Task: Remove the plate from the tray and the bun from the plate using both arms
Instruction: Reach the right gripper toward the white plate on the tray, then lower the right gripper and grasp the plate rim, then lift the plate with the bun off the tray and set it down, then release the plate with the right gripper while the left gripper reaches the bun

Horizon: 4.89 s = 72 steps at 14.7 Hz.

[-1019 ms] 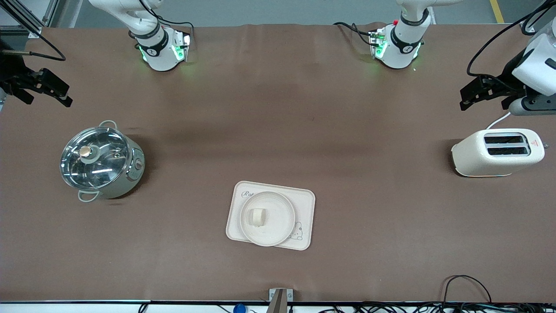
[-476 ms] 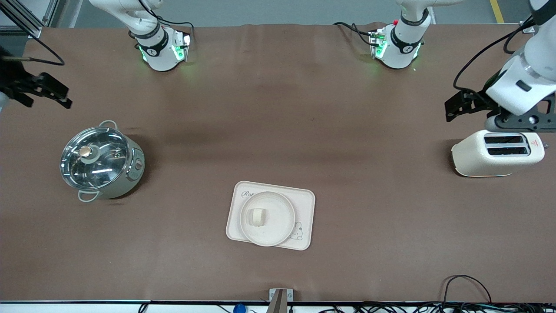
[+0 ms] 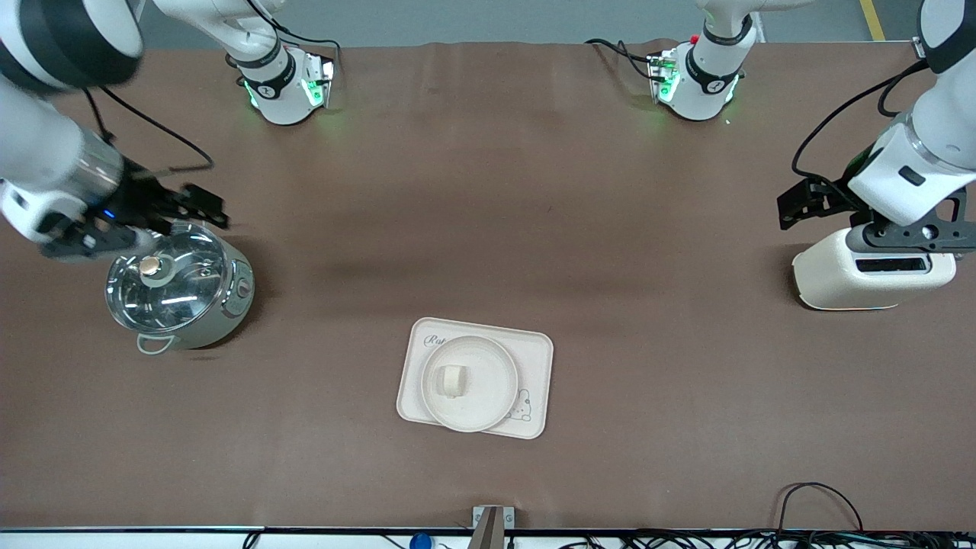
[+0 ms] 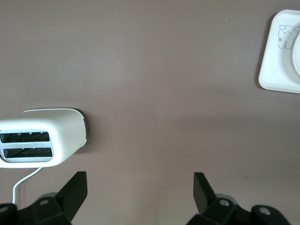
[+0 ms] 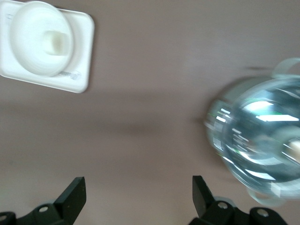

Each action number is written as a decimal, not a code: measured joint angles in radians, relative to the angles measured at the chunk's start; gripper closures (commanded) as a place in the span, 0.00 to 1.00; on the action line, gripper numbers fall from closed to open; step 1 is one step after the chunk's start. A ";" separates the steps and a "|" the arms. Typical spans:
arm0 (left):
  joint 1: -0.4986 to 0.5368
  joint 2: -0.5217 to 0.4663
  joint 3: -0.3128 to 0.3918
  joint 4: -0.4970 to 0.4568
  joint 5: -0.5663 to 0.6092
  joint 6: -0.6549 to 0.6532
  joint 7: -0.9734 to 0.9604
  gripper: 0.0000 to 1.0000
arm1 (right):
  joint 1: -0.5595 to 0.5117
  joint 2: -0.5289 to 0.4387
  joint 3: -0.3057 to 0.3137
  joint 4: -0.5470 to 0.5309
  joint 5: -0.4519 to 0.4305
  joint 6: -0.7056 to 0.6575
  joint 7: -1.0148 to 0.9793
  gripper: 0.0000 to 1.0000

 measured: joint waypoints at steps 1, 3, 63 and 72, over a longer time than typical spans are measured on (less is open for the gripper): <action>0.005 0.005 0.003 0.000 0.000 0.007 0.000 0.00 | 0.025 0.058 0.000 -0.002 0.040 0.071 0.001 0.00; 0.015 0.011 0.006 0.002 0.000 0.011 0.000 0.00 | 0.070 0.178 0.000 -0.002 0.121 0.218 0.012 0.00; -0.206 0.181 -0.039 -0.003 -0.053 0.070 -0.281 0.00 | 0.349 0.386 0.009 -0.011 0.134 0.594 0.246 0.00; -0.514 0.347 -0.040 -0.063 -0.037 0.293 -0.861 0.00 | 0.000 0.190 -0.104 0.113 -0.068 0.158 -0.117 0.00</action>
